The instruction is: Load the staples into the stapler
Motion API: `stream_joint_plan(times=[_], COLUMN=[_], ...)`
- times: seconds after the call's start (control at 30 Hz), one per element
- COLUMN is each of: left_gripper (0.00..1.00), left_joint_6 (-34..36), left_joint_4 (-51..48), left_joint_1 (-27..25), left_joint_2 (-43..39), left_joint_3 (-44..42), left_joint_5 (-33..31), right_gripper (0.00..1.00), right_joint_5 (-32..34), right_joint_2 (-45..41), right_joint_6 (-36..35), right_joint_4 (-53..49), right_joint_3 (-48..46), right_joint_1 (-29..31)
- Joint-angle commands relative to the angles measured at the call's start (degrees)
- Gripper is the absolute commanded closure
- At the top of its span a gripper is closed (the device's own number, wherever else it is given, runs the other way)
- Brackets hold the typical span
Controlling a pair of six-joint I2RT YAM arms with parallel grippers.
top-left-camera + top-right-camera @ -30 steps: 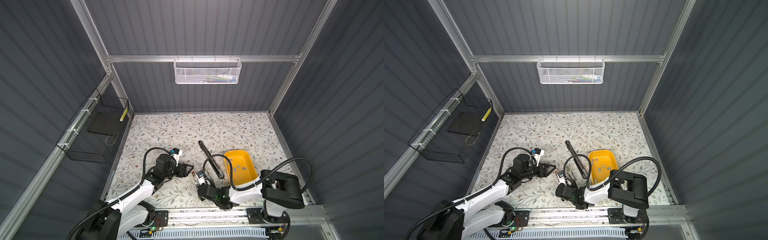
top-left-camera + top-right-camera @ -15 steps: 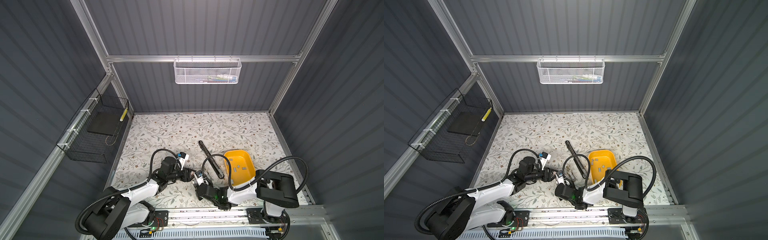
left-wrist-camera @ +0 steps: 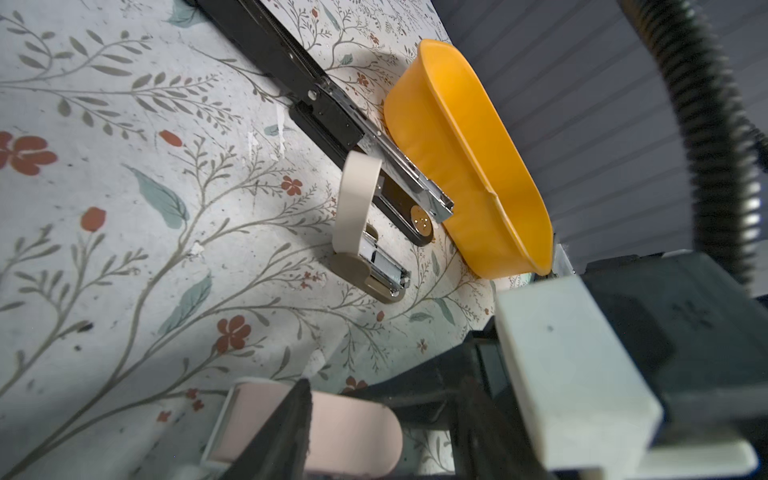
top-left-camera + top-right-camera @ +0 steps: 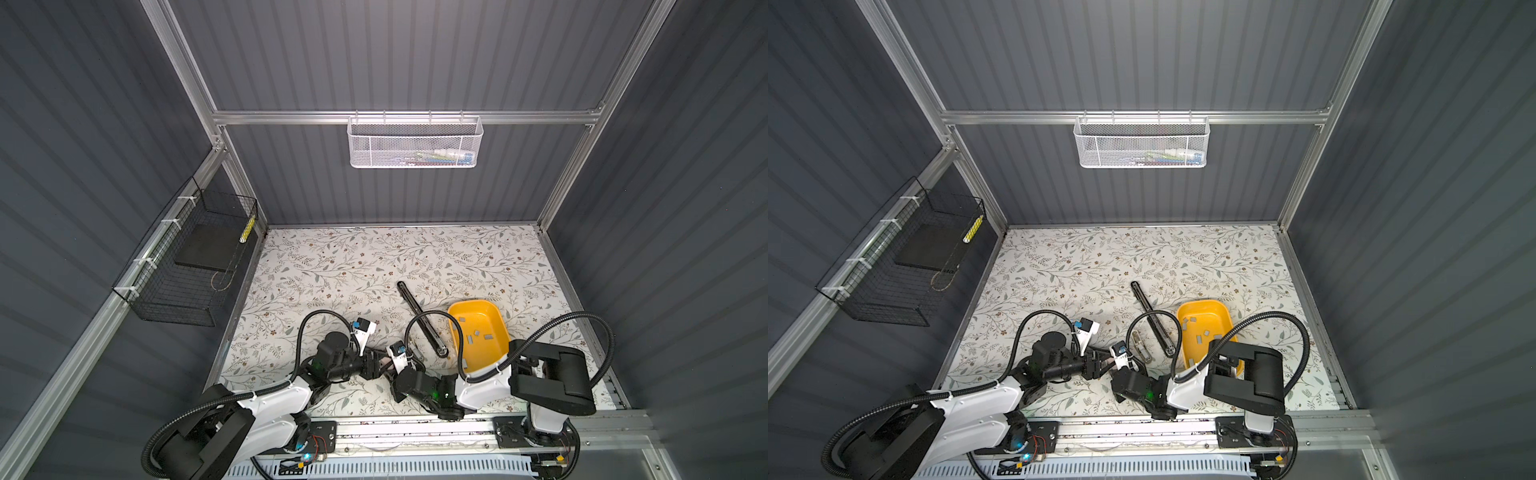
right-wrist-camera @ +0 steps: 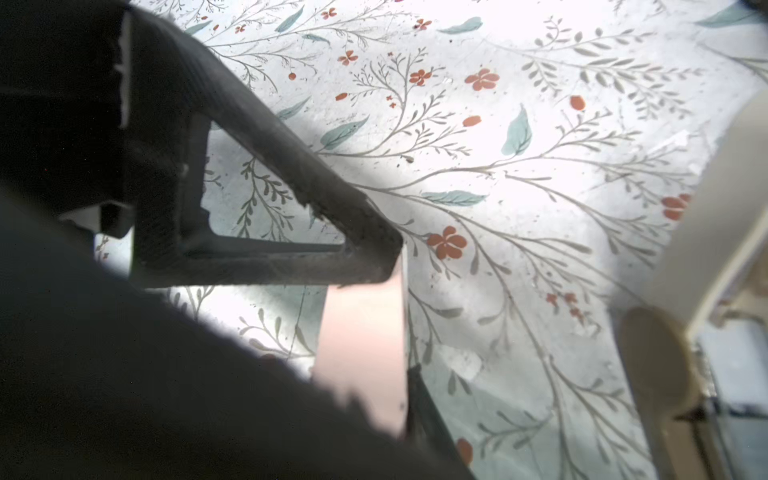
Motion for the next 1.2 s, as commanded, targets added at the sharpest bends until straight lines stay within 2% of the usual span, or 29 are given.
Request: stream_joint_plan(times=[0.0, 0.17, 0.3, 0.37, 0.5, 0.67, 0.9, 1.17], left_gripper=[0.41, 0.40, 0.38, 0.38, 0.44, 0.53, 0.53, 0.61], left_joint_6=[0.9, 3.2, 3.9, 3.8, 2.7, 2.2, 1.6, 0.0], left_joint_4=[-5.5, -18.8, -25.5, -27.6, -29.6, -30.2, -25.1, -18.6], left_joint_1=[-1.5, -1.5, -1.5, -1.5, -1.5, -1.5, -1.5, -1.6], left_joint_2=[-1.8, -6.3, -8.9, -9.3, -9.6, -10.7, -7.8, -2.4], left_joint_3=[1.3, 5.8, 8.5, 9.4, 9.5, 8.3, 5.9, 2.8], left_joint_5=[0.0, -10.7, -15.7, -17.1, -18.6, -19.5, -16.3, -16.6], right_gripper=[0.66, 0.48, 0.47, 0.51, 0.64, 0.77, 0.82, 0.86], right_joint_5=[-2.6, -2.0, -1.2, -0.7, -0.4, 0.4, -1.4, -1.5], right_joint_2=[-0.6, -5.6, -10.2, -12.4, -15.6, -14.3, -5.3, -0.8], right_joint_6=[-0.6, -1.8, -2.7, -3.2, -4.5, -4.6, -0.4, 5.2], right_joint_4=[-4.3, -6.5, -8.7, -9.6, -10.5, -11.2, -13.6, -9.3], right_joint_3=[-1.2, -2.0, -2.4, -2.3, -1.5, 1.0, 4.7, -0.6], right_joint_1=[-0.1, -0.1, 0.0, 0.0, -0.1, -0.8, -1.5, -1.1])
